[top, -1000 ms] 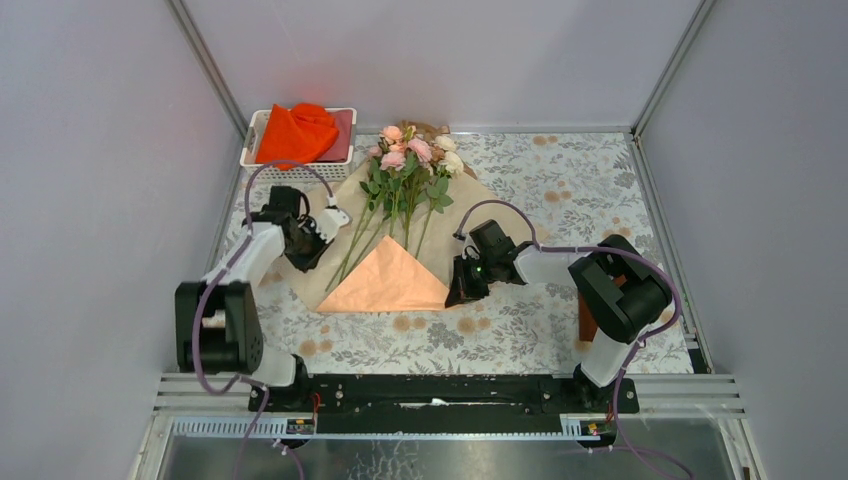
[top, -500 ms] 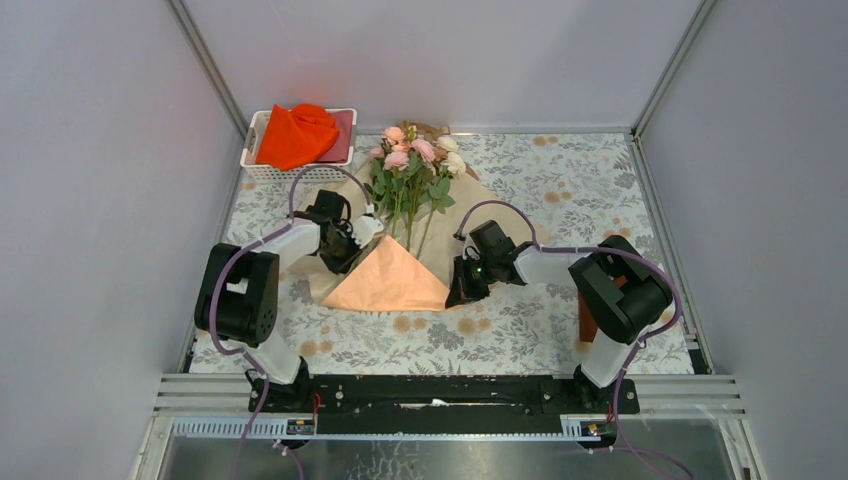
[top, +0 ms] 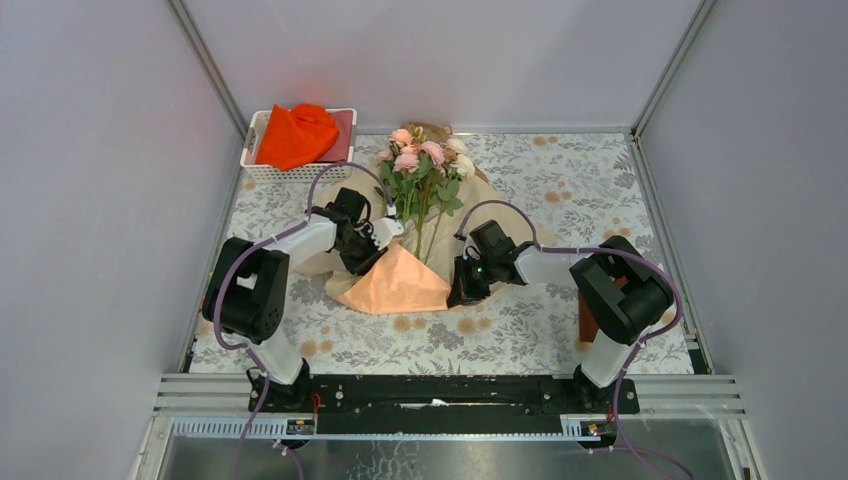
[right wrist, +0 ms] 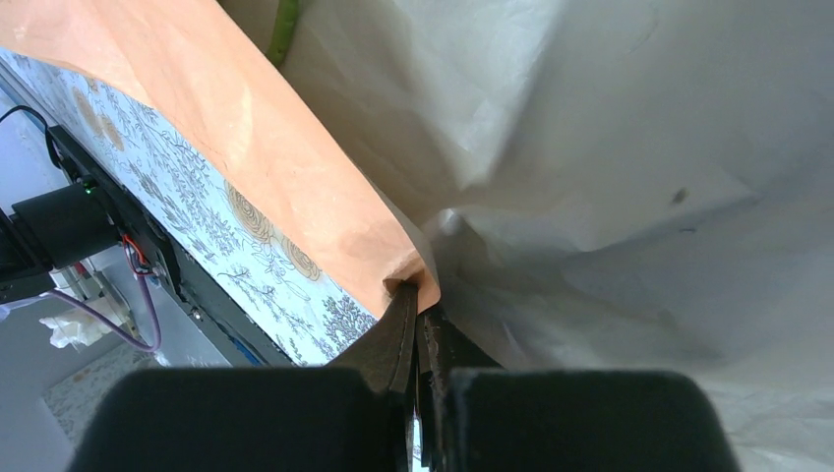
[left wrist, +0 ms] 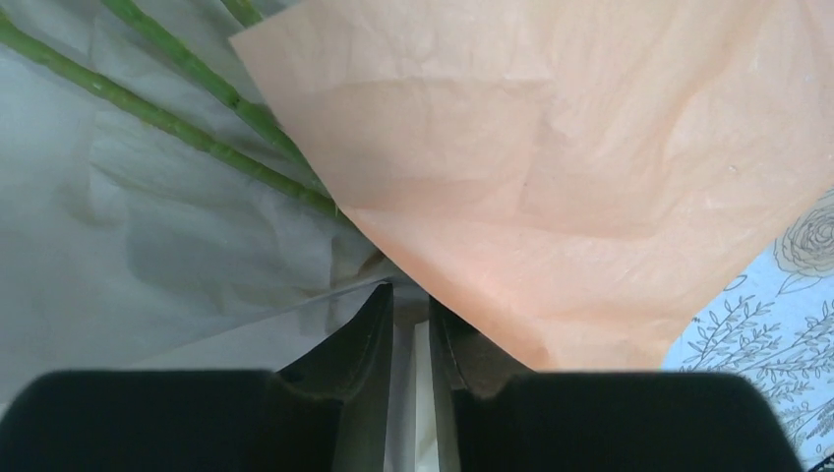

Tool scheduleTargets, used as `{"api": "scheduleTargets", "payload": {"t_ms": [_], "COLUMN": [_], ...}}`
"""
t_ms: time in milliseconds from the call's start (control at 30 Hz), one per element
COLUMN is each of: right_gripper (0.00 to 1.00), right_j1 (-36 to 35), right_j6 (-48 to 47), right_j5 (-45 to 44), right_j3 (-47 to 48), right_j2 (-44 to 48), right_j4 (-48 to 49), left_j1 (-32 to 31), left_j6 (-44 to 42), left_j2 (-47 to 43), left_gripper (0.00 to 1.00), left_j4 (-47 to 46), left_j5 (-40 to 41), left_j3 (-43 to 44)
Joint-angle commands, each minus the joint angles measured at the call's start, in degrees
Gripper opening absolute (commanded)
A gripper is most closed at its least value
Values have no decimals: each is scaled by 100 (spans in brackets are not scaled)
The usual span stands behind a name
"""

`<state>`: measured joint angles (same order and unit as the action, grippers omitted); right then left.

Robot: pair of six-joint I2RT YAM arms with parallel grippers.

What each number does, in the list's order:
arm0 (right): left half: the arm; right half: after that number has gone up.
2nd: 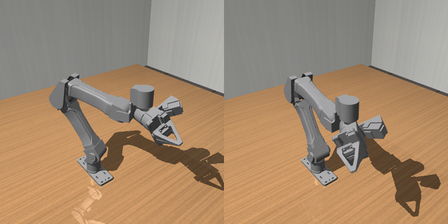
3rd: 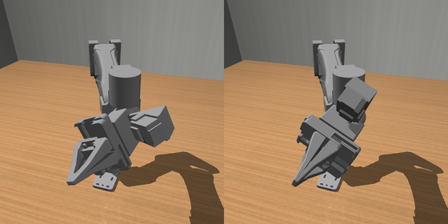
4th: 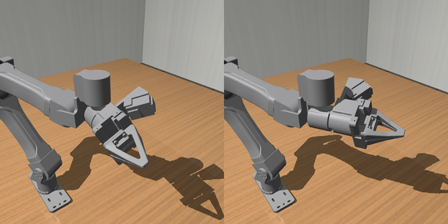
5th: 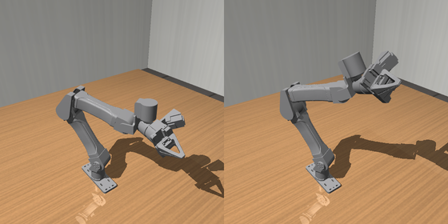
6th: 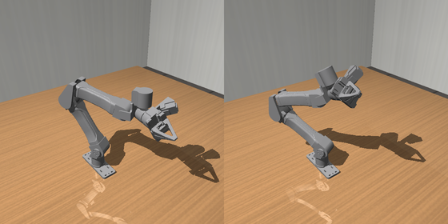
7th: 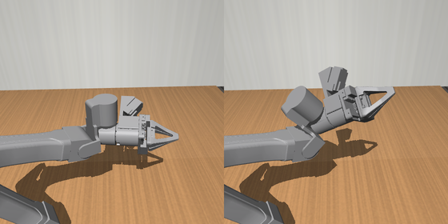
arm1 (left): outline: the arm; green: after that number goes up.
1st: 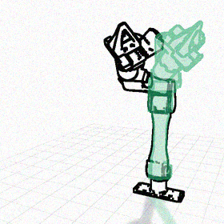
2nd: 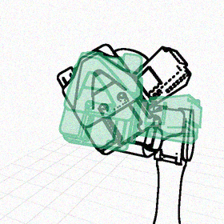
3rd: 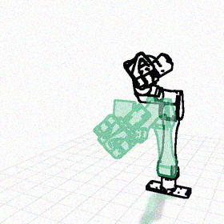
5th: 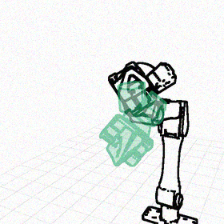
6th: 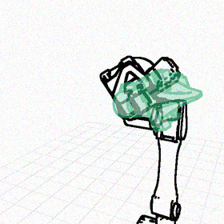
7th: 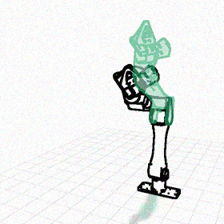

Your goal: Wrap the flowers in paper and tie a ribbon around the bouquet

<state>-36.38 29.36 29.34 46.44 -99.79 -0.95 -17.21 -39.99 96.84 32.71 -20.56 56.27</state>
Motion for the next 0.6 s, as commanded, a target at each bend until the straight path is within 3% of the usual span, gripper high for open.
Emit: {"api": "scheduleTargets", "payload": {"t_ms": [0,133,267,433,567], "right_gripper": [0,0,0,0,0], "right_j1": [-17,-18,-10,-14,-14], "right_j6": [-321,-331,-327,-333,-334], "right_j5": [-668,-691,-679,-676,-684], "right_j3": [-116,-134,-131,-143,-167], "right_j2": [38,56,45,82,91], "right_j4": [-617,-635,-634,-653,-652], "left_j1": [127,462,467,375,261], "left_j6": [-230,-25,313,465,476], "left_j2": [-221,-181,442,1074,1067], "left_gripper": [27,27,25,21,20], "left_j4": [330,196,102,44,24], "left_j5": [67,269,601,601,292], "left_j3": [389,786,1070,1180,1084]}}
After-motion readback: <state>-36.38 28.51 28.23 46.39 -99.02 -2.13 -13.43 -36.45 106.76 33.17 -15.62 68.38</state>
